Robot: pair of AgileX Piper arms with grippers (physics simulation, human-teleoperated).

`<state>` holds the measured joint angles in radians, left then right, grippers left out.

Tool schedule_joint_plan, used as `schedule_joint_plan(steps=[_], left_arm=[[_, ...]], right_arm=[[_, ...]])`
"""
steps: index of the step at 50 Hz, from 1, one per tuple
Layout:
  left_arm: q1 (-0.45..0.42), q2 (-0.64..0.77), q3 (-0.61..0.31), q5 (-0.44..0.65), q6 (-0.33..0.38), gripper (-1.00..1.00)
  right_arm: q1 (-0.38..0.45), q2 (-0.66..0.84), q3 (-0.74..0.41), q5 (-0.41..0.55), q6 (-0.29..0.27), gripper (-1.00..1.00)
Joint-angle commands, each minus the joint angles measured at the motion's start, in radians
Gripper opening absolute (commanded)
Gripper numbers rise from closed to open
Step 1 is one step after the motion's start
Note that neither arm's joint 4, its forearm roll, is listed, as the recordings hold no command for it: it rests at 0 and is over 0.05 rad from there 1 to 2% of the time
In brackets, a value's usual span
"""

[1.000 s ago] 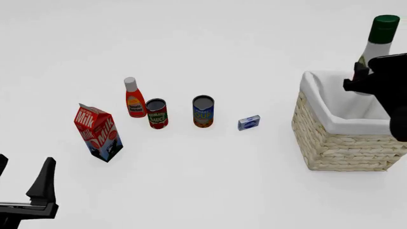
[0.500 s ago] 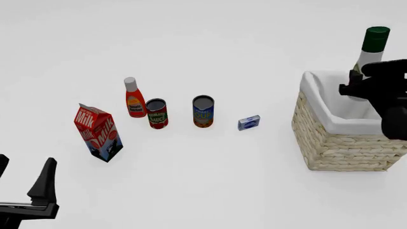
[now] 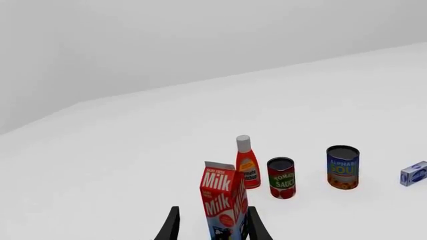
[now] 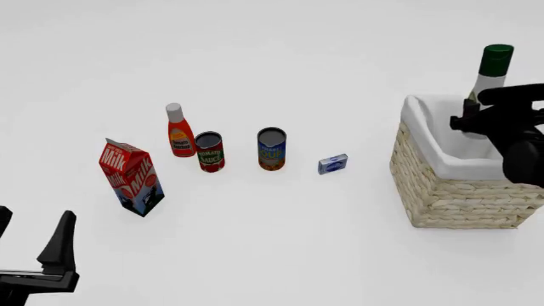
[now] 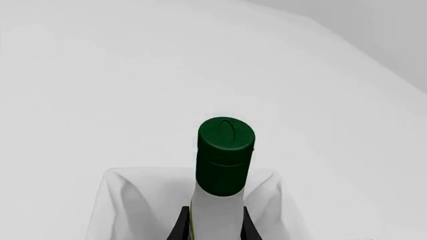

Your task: Pick the salad dressing and place it in the basket.

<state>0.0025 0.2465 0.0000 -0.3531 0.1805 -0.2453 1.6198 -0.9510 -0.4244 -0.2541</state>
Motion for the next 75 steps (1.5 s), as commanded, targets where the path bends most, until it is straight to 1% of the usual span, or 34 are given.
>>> schedule_joint_plan(steps=[1,40,58,75], left_arm=[[0.001,-0.007,0.0,0.009,0.0,1.0],[0.009,-0.063,0.0,0.065,-0.001,1.0],[0.011,-0.071,0.0,0.073,-0.001,1.0],[0.011,-0.079,0.0,0.082,-0.002,1.0]], right_arm=[[-0.003,0.028,-0.022,-0.005,0.016,-1.0],[0.003,0.095,-0.053,0.001,0.028,-1.0],[0.0,0.12,-0.063,0.002,0.037,-1.0],[0.004,0.139,-0.066,-0.003,0.029,-1.0]])
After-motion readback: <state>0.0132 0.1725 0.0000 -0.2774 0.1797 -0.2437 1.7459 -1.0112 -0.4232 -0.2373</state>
